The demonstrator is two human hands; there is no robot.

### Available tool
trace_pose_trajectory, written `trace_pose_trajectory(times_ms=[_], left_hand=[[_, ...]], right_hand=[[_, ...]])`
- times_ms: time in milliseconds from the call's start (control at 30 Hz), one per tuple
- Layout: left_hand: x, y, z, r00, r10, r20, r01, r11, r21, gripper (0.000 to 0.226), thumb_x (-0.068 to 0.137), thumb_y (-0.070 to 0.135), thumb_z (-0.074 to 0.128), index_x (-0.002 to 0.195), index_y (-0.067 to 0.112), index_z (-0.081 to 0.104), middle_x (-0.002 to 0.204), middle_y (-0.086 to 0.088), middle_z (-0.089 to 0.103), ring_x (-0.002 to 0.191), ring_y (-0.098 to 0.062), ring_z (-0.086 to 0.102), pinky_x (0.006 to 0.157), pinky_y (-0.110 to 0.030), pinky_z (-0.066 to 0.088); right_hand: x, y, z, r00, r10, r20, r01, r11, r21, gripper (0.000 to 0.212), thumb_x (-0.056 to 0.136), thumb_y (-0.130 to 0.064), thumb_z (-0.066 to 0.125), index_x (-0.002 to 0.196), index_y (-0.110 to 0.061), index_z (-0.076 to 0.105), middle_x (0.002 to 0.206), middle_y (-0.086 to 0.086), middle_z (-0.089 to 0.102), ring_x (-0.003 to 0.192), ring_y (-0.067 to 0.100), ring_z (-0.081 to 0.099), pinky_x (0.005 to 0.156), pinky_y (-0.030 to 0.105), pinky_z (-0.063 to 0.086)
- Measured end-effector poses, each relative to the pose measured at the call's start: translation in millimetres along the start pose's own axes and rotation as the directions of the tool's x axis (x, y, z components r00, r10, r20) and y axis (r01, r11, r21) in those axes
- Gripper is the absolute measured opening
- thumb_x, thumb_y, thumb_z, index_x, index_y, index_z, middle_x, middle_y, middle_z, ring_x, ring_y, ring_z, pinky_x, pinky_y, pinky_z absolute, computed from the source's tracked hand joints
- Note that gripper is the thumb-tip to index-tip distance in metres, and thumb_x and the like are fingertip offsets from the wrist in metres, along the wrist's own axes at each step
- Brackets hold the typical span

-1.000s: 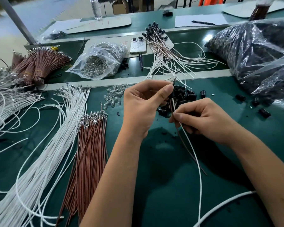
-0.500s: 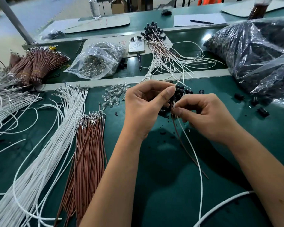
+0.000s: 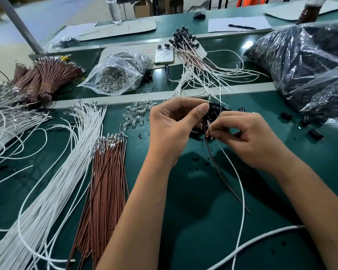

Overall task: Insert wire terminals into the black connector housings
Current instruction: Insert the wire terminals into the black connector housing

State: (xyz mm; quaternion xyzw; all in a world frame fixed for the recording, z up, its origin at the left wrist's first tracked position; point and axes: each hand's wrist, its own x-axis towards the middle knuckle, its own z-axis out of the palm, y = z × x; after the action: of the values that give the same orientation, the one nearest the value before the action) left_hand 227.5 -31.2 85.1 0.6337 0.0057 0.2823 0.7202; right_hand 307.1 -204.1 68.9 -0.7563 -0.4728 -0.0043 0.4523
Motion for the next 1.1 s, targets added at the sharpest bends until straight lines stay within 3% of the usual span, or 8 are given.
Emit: trace_pose_trajectory(times_ms=[267, 500, 800, 933, 1000, 1100], left_hand=[[-1.0, 0.2, 1.1, 0.996, -0.075, -0.04, 0.075, 0.997, 0.002, 0.006, 0.085, 0.0, 0.077, 0.088, 0.006, 0.077, 0.074, -0.001, 0.075, 0.064, -0.012, 0.065, 0.062, -0.023, 0.055], [-0.7, 1.6, 2.0, 0.98, -0.18, -0.088, 0.177, 0.983, -0.048, 0.008, 0.085, 0.001, 0.076, 0.085, 0.009, 0.079, 0.074, -0.005, 0.075, 0.064, -0.013, 0.066, 0.064, -0.023, 0.056], [-1.0, 4.8, 2.4, 0.933, -0.351, -0.08, 0.329, 0.922, -0.206, 0.009, 0.082, 0.003, 0.077, 0.08, 0.011, 0.08, 0.079, -0.008, 0.075, 0.069, -0.012, 0.067, 0.067, -0.021, 0.057], [-1.2, 6.0, 1.8, 0.938, -0.341, -0.064, 0.325, 0.928, -0.182, 0.011, 0.082, 0.002, 0.078, 0.078, 0.013, 0.079, 0.08, -0.009, 0.075, 0.073, -0.015, 0.067, 0.069, -0.022, 0.056], [-2.0, 6.0, 1.6, 0.948, -0.315, -0.044, 0.306, 0.941, -0.144, 0.011, 0.083, 0.001, 0.077, 0.08, 0.012, 0.078, 0.082, -0.012, 0.075, 0.075, -0.019, 0.066, 0.071, -0.024, 0.056], [-4.0, 5.7, 5.0, 0.958, -0.287, -0.006, 0.285, 0.954, -0.095, 0.011, 0.083, -0.001, 0.077, 0.081, 0.01, 0.077, 0.079, -0.011, 0.074, 0.068, -0.016, 0.065, 0.069, -0.024, 0.055]], right_hand=[[-0.3, 3.1, -3.7, 1.0, -0.027, -0.012, 0.024, 0.985, -0.17, 0.005, 0.092, -0.006, 0.077, 0.094, -0.009, 0.079, 0.087, -0.006, 0.07, 0.079, 0.006, 0.066, 0.072, 0.008, 0.042], [0.0, 4.3, -6.6, 0.997, -0.077, -0.027, 0.07, 0.978, -0.196, 0.004, 0.094, -0.006, 0.076, 0.096, -0.009, 0.079, 0.09, -0.002, 0.071, 0.081, 0.014, 0.067, 0.074, 0.029, 0.052], [-0.1, 5.9, -6.3, 0.994, -0.088, -0.058, 0.074, 0.975, -0.21, 0.004, 0.094, -0.008, 0.076, 0.096, -0.007, 0.08, 0.09, -0.002, 0.071, 0.08, 0.014, 0.068, 0.073, 0.027, 0.051], [-1.2, 6.1, -4.7, 0.998, -0.056, -0.035, 0.048, 0.979, -0.198, 0.001, 0.094, -0.011, 0.077, 0.094, -0.011, 0.078, 0.087, -0.008, 0.07, 0.081, 0.005, 0.065, 0.074, 0.018, 0.043], [-0.8, 3.7, -2.6, 0.996, -0.027, -0.087, 0.015, 0.99, -0.138, 0.008, 0.095, -0.02, 0.074, 0.094, -0.013, 0.078, 0.087, -0.01, 0.071, 0.083, 0.009, 0.067, 0.073, 0.015, 0.042], [-0.2, -0.5, 2.6, 0.988, 0.031, -0.15, -0.037, 0.999, -0.037, 0.008, 0.096, -0.024, 0.074, 0.095, -0.017, 0.077, 0.086, -0.008, 0.073, 0.077, 0.018, 0.067, 0.065, 0.023, 0.046]])
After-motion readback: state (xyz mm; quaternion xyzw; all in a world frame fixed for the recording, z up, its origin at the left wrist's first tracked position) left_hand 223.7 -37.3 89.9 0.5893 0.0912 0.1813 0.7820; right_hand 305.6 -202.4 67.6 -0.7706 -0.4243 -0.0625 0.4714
